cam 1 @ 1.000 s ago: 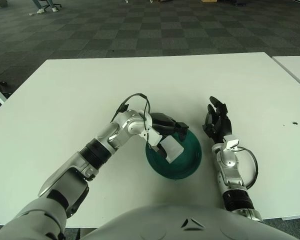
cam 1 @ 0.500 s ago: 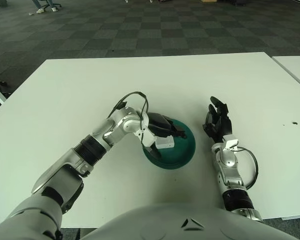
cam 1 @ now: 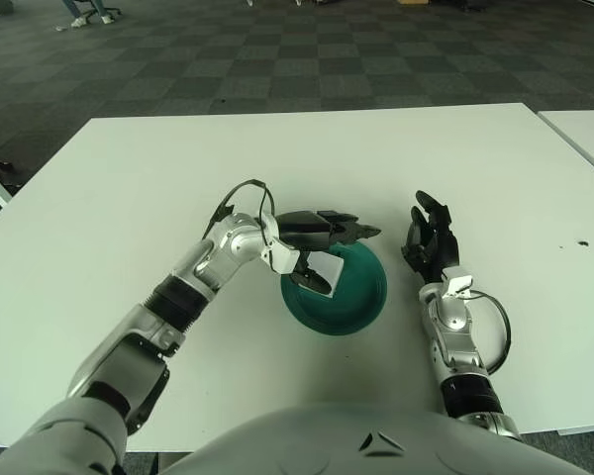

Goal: Put the charger into the plate.

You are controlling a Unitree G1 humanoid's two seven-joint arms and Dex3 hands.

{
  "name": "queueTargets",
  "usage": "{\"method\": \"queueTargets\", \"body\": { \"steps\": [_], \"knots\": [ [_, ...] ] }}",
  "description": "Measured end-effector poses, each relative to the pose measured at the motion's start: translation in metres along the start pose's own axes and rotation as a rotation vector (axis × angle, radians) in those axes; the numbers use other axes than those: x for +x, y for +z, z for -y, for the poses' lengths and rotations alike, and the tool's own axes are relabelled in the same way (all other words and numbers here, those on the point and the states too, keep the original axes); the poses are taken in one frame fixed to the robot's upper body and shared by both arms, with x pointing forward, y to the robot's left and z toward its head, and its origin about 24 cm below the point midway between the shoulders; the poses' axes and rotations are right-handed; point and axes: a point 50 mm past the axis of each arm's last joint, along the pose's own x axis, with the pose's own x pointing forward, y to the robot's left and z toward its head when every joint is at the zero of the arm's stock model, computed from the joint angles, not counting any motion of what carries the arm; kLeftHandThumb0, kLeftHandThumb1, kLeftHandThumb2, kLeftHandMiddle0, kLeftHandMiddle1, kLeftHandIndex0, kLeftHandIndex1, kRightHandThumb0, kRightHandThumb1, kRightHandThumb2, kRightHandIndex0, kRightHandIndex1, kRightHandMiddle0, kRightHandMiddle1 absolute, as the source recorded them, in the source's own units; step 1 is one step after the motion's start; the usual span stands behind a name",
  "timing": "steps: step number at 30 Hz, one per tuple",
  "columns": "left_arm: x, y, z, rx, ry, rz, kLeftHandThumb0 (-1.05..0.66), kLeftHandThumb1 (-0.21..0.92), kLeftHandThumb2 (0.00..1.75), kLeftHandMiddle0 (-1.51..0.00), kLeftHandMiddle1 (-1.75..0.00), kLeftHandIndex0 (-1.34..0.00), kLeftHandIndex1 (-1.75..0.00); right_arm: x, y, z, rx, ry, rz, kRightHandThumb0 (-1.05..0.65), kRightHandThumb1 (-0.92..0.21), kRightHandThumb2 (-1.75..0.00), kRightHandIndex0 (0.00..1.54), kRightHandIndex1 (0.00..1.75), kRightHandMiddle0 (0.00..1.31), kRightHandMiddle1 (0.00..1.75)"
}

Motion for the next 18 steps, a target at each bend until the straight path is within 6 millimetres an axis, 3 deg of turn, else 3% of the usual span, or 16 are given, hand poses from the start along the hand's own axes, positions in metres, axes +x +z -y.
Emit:
{"method": "queueTargets", "body": {
  "steps": [8, 18],
  "knots": [
    [-0.02, -0.024, 0.0, -0.393, 0.441, 0.033, -1.05, 0.92, 0.77, 0.0, 0.0, 0.0, 0.0, 0.0, 0.0, 0.001, -0.005, -0.002, -0.016, -0.67, -0.92, -0.8, 0.18, 0.0, 0.0, 0.57],
    [-0.041, -0.022, 0.013, -0.889, 0.91, 0.194, -1.05, 0.92, 0.99, -0.03, -0.01, -0.04, -0.02, -0.001, 0.001, 0.001, -0.006, 0.004, -0.026, -0.68, -0.92, -0.79, 0.16, 0.0, 0.0, 0.56]
  ]
}}
